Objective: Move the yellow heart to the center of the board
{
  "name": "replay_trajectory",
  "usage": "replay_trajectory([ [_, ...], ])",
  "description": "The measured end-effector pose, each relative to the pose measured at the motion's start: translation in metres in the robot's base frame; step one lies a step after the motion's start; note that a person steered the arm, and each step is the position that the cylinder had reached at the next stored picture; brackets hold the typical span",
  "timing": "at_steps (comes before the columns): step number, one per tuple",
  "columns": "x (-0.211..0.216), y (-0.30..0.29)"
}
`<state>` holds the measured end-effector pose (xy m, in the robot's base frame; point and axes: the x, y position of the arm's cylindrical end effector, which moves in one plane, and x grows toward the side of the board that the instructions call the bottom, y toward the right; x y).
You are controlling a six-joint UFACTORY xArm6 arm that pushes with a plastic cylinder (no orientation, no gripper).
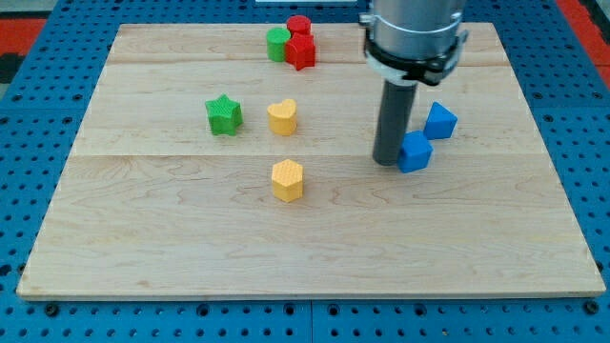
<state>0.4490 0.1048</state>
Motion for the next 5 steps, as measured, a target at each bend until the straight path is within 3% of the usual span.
replay_trajectory([
  [2, 0.007, 0.048],
  [4, 0.066, -0.035],
  [5, 0.064, -0.119],
])
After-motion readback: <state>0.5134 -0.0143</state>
